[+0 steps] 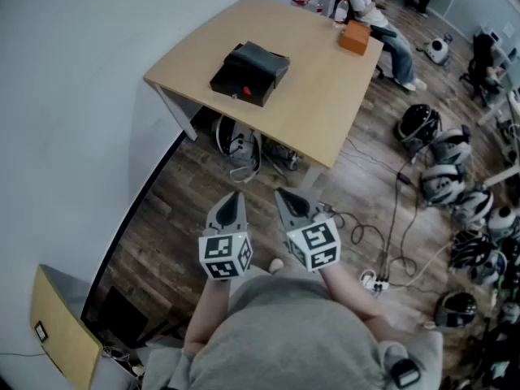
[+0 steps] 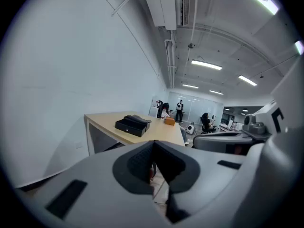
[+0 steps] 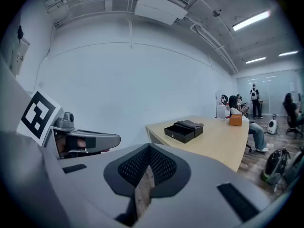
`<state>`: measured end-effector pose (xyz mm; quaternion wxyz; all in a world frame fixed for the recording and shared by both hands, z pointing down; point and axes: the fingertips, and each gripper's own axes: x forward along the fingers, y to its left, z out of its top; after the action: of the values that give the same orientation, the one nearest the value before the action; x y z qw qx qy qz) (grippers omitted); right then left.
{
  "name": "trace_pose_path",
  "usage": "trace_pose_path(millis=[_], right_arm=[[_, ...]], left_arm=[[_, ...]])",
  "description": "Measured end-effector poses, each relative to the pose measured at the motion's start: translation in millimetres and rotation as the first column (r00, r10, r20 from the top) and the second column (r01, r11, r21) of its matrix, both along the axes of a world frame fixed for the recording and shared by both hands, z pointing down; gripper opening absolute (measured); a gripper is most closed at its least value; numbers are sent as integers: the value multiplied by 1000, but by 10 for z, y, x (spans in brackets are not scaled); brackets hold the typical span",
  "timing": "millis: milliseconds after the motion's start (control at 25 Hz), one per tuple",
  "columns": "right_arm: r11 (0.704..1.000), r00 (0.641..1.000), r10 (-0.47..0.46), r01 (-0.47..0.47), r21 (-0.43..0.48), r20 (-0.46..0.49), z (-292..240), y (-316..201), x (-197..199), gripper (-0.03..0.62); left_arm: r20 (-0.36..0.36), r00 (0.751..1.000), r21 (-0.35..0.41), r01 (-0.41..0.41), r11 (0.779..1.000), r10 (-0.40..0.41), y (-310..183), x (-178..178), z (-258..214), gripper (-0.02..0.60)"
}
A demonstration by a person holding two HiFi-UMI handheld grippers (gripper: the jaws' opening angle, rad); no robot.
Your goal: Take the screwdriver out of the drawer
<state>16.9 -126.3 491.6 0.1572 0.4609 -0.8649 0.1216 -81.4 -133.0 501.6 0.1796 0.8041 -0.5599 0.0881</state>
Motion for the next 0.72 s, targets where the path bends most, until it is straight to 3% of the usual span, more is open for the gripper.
trace_pose_path(millis=[440,720], right_arm=[[999,997,-44,42,29,67,46,-87,-96,-3],[999,995,-49,50,-9,90,48,-149,-97,-2]], left_arm=[[-17,999,-9,28,1000,-29,-18,-31,16,0],[-18,999,-30,43,999,-44,54,-99,40,0]])
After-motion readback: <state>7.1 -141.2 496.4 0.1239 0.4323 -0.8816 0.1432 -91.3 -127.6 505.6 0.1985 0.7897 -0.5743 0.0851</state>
